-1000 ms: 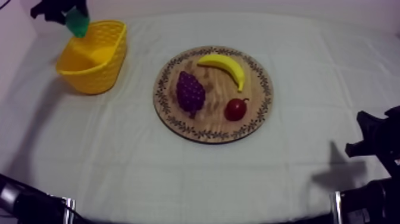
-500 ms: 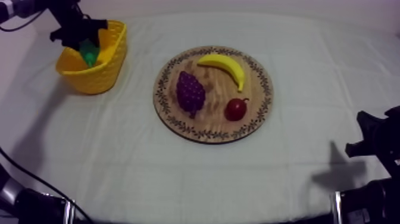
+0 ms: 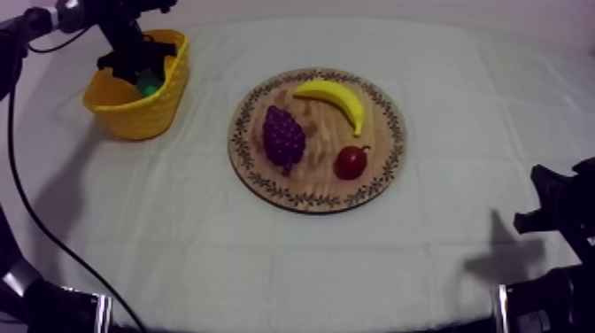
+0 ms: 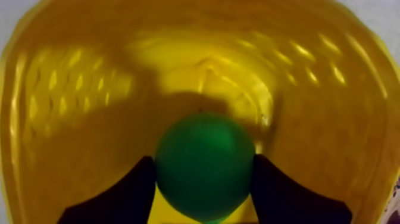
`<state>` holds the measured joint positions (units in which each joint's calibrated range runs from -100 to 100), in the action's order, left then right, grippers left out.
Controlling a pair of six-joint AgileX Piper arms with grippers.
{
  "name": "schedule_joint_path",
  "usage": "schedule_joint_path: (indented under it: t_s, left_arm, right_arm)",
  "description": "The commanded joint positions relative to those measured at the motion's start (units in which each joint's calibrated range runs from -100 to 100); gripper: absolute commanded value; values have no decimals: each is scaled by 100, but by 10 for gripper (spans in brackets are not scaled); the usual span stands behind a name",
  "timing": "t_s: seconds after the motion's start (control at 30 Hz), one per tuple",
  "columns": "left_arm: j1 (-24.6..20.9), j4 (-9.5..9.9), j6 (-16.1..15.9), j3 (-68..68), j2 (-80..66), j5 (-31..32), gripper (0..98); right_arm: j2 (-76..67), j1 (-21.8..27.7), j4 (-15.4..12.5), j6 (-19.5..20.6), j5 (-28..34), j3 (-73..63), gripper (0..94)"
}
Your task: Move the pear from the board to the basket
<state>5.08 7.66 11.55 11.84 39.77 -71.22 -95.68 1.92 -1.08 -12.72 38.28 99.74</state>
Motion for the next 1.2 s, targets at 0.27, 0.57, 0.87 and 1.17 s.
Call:
schedule_joint_path:
  t_s: [0.27,0.57,0.87,1.17]
  left_arm:
    - [-102,-221,-120,-496,-566,415,542]
    - [44,-144,116,-1940,-2718,685,121]
    - [366,-127,-329,-4313,-5579,1541,6]
    - [367,-110,-569,-6743,-8409,2703,1]
  right_arm:
    - [1,-1,-2,3,3,4,3]
    - [1,-1,-2,5,3,4,3]
    - [1,-1,-2,4,3,4,3]
    - [1,-1,-2,2,3,4,3]
